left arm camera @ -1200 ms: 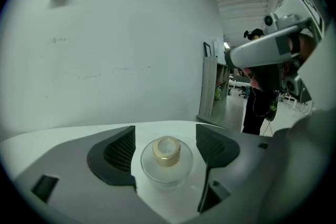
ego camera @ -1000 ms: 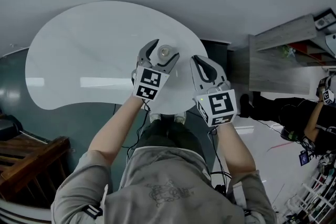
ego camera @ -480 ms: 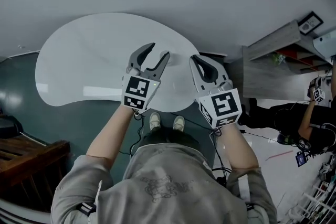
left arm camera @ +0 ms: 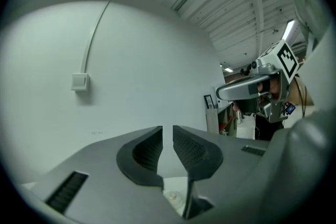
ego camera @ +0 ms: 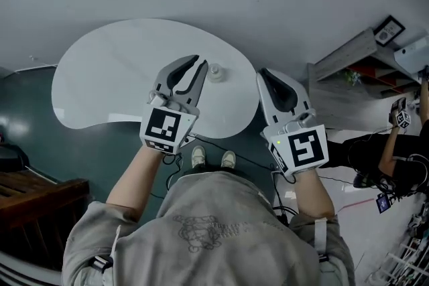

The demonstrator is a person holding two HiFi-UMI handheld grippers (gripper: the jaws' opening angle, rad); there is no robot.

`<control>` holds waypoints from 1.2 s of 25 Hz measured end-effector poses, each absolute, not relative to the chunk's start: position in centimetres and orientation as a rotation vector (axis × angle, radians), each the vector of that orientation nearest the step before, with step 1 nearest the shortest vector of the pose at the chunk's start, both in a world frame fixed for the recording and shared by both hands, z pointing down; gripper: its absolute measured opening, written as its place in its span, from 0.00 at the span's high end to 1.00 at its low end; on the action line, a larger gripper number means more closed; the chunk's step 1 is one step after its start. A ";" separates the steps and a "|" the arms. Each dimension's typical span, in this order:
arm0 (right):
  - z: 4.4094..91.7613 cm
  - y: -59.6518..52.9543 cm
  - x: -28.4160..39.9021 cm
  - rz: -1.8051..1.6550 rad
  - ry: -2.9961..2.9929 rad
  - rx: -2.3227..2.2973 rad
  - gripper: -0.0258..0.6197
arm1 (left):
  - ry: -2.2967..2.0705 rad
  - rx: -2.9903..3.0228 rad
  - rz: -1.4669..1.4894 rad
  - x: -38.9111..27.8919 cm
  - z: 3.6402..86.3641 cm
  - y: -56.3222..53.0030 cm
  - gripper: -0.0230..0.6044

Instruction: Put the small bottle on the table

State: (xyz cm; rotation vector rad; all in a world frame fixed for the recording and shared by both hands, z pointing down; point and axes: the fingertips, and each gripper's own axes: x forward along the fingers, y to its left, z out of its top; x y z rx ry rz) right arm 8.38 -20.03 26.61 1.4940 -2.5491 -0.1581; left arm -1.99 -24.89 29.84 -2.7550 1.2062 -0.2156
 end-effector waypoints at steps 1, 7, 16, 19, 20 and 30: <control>26.4 -19.5 8.5 -0.162 -2.549 1.495 0.91 | 1.200 -2.740 -0.215 -2.2 29.6 -24.4 0.86; 26.1 -16.5 9.5 -0.149 -2.535 1.507 0.91 | 1.224 -2.751 -0.151 -3.6 28.4 -21.7 0.90; 26.4 -12.9 10.0 -0.062 -2.547 1.522 0.91 | 1.194 -2.785 -0.197 -4.2 29.0 -18.4 0.92; 27.3 -12.1 9.8 -0.032 -2.545 1.506 0.91 | 1.173 -2.808 -0.209 -3.8 29.6 -17.3 0.92; 27.7 -11.9 9.7 -0.023 -2.544 1.498 0.91 | 1.165 -2.819 -0.215 -3.7 29.8 -16.9 0.92; 28.4 -11.0 9.0 -0.017 -2.555 1.468 0.91 | 1.139 -2.846 -0.254 -3.6 30.3 -15.5 0.92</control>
